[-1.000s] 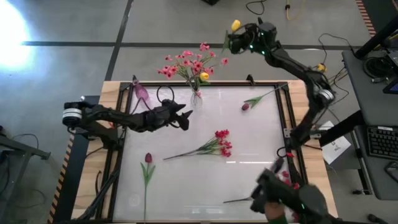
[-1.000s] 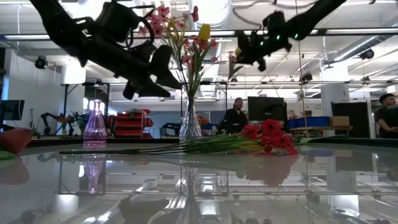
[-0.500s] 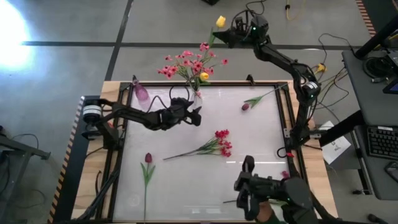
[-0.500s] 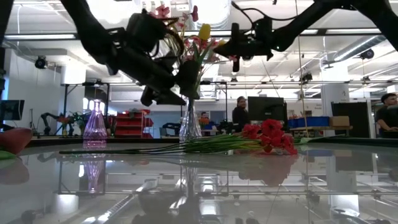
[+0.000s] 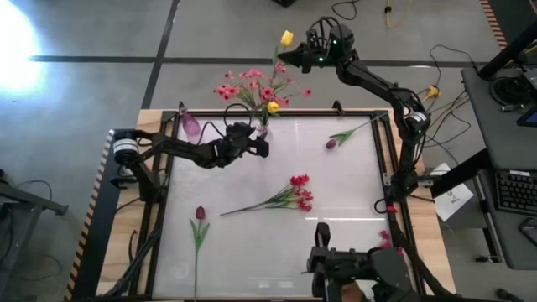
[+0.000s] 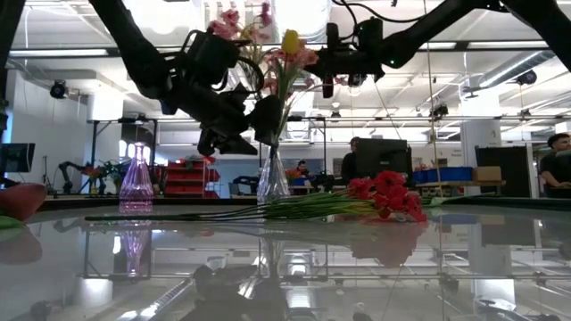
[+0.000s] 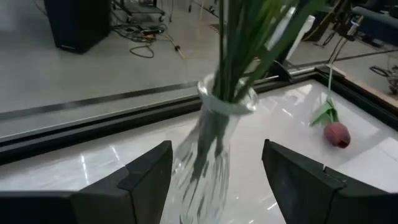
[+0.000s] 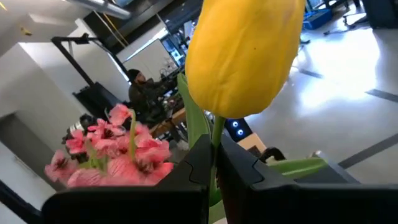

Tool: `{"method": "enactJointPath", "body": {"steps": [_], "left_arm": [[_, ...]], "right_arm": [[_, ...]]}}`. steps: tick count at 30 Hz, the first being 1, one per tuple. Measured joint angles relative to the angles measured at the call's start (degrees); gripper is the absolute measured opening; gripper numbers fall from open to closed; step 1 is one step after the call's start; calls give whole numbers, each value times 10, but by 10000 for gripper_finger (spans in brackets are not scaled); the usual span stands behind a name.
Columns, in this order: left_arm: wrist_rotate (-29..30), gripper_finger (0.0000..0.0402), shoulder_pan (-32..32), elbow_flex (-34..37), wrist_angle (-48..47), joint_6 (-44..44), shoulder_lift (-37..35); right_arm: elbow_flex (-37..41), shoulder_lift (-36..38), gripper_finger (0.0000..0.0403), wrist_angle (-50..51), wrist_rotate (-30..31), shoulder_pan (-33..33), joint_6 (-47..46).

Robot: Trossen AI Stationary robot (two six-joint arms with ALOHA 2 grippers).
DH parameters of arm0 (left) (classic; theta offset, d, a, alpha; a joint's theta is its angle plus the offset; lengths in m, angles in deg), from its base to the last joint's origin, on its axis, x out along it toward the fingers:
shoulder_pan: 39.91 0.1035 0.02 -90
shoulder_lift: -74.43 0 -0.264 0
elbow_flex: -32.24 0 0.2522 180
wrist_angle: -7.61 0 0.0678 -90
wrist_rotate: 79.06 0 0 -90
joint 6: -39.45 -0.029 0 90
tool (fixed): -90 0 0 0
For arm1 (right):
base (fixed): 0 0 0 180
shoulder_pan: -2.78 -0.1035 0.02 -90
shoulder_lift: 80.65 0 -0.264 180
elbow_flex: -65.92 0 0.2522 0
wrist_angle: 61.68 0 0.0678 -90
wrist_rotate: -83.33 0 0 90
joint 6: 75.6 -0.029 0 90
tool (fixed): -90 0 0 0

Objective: Sort flowers into vase by color
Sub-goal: Put the yellow tulip into the transparent vase

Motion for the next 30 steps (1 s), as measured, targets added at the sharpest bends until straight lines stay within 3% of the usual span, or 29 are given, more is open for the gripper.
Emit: {"method": "enactJointPath", "body": {"steps": [12, 20, 30], "left_arm": [[-39, 236, 27, 2, -36, -45, -20], [-94, 236, 48, 6, -37, -93, -23], [-118, 236, 67, 6, -31, -121, -23]], "right_arm": [[0, 1, 11, 13, -54, -3, 48], [1, 1, 11, 84, -53, -12, 138], [-3, 12, 11, 81, -60, -32, 175]]}}
